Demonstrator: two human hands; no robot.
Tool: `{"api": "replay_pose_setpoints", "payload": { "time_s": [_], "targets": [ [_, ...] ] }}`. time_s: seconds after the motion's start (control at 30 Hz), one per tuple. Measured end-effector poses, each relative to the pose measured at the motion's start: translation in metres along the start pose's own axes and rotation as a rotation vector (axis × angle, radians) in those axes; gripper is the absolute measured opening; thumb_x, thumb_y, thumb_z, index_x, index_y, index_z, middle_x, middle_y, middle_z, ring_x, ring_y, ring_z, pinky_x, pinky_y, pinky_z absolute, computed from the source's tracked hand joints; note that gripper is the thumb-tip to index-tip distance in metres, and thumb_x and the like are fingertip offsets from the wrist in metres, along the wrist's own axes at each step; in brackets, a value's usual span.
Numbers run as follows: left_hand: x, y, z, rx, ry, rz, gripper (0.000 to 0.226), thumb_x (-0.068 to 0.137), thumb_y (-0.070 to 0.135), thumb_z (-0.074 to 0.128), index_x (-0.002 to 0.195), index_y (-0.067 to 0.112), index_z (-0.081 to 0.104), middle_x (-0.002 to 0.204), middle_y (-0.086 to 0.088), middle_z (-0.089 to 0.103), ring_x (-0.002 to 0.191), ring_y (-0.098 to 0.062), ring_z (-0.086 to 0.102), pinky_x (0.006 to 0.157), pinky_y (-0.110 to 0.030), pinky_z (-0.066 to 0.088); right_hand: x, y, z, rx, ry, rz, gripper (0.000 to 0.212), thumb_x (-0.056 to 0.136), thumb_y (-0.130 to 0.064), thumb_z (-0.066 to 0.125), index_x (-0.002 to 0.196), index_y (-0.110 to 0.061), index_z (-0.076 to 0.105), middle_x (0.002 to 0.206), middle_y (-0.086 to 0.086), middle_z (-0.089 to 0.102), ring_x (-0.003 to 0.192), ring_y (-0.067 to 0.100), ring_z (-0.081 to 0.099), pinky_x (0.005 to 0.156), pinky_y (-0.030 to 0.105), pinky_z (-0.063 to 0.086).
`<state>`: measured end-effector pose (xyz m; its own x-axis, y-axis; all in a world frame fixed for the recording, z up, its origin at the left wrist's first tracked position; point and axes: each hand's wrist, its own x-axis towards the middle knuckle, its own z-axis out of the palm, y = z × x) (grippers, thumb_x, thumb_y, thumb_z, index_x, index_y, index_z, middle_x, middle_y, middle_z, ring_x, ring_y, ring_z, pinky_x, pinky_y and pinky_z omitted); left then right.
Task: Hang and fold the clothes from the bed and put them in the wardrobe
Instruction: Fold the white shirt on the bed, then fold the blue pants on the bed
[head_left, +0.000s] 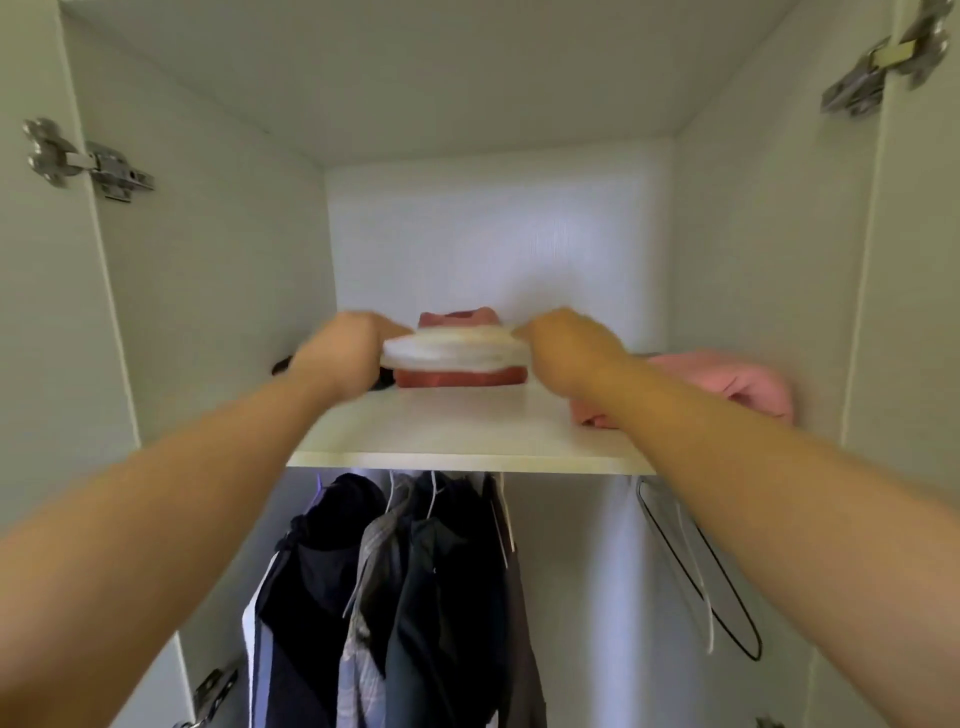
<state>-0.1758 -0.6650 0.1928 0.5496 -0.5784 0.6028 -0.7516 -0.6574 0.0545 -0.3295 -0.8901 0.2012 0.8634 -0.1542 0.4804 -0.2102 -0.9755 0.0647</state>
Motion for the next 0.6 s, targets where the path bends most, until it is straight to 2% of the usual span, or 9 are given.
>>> {"api": "replay_pose_setpoints", "payload": {
  "time_s": [0.07,0.13,0.2,0.27,0.33,0.4,0.5,0.6],
  "targets": [
    [-0.014,-0.01,0.047,0.016,-0.199,-0.036,0.056,0.09,0.002,0.059,0.138,0.031,0.063,0.139,-0.003,0.063,0.126,-0.027,0.059,0.105,-0.034,0.046,-0.006,0.001,0.044,-0.086,-0.197,-0.043,0.046,0.096,-0.01,0.048,0.14,-0.019,0.058,0.136,0.01,0.059,0.121,0.032,0.059,0.102,0.042,0.048],
    [-0.023,-0.018,0.075,-0.08,-0.235,-0.083,0.061,0.089,-0.003,0.05,0.14,0.029,0.061,0.143,-0.002,0.06,0.129,-0.025,0.057,0.106,-0.025,0.041,-0.005,0.004,0.069,-0.108,-0.332,-0.054,0.047,0.096,-0.008,0.047,0.141,-0.016,0.056,0.137,0.01,0.06,0.121,0.031,0.058,0.104,0.043,0.048],
    [-0.025,-0.023,0.084,-0.193,-0.181,-0.131,0.063,0.087,-0.005,0.046,0.138,0.029,0.063,0.142,0.003,0.061,0.13,-0.02,0.056,0.103,-0.018,0.037,0.0,0.003,0.075,-0.083,-0.342,-0.048,0.046,0.094,-0.006,0.046,0.138,-0.013,0.058,0.133,0.011,0.062,0.116,0.031,0.061,0.099,0.04,0.051],
    [-0.022,-0.027,0.085,-0.212,-0.191,-0.147,0.065,0.088,-0.006,0.044,0.138,0.03,0.063,0.143,0.007,0.059,0.131,-0.018,0.054,0.098,-0.011,0.032,0.005,-0.002,0.076,-0.097,-0.325,-0.031,0.039,0.094,-0.007,0.047,0.128,-0.012,0.063,0.124,0.01,0.066,0.102,0.029,0.062,0.088,0.038,0.053],
    [-0.016,-0.027,0.084,-0.168,-0.234,-0.133,0.066,0.09,-0.005,0.041,0.141,0.033,0.059,0.148,0.006,0.055,0.134,-0.019,0.052,0.099,-0.013,0.032,0.008,-0.007,0.079,-0.109,-0.298,0.02,0.026,0.095,-0.009,0.047,0.114,-0.013,0.064,0.116,0.008,0.066,0.087,0.026,0.055,0.076,0.037,0.048],
    [-0.012,-0.026,0.086,-0.112,-0.296,-0.13,0.069,0.092,-0.004,0.039,0.147,0.034,0.052,0.154,0.004,0.048,0.137,-0.023,0.048,0.104,-0.02,0.033,0.011,-0.011,0.084,-0.096,-0.269,0.078,0.022,0.096,-0.01,0.047,0.109,-0.016,0.064,0.114,0.007,0.066,0.085,0.025,0.052,0.074,0.036,0.044],
    [-0.009,-0.024,0.087,-0.056,-0.338,-0.135,0.069,0.095,-0.001,0.041,0.155,0.033,0.039,0.163,0.0,0.035,0.145,-0.025,0.039,0.114,-0.029,0.031,0.013,-0.016,0.085,-0.055,-0.249,0.142,0.02,0.097,-0.012,0.046,0.108,-0.019,0.061,0.118,0.006,0.065,0.099,0.028,0.059,0.083,0.038,0.045],
    [-0.017,-0.022,0.084,-0.049,-0.297,-0.152,0.067,0.097,0.002,0.043,0.157,0.029,0.034,0.165,-0.003,0.03,0.146,-0.027,0.036,0.119,-0.035,0.03,0.008,-0.025,0.075,-0.123,-0.277,0.17,0.017,0.097,-0.014,0.044,0.102,-0.025,0.056,0.122,0.004,0.064,0.115,0.029,0.058,0.108,0.049,0.037]
  ]
}}
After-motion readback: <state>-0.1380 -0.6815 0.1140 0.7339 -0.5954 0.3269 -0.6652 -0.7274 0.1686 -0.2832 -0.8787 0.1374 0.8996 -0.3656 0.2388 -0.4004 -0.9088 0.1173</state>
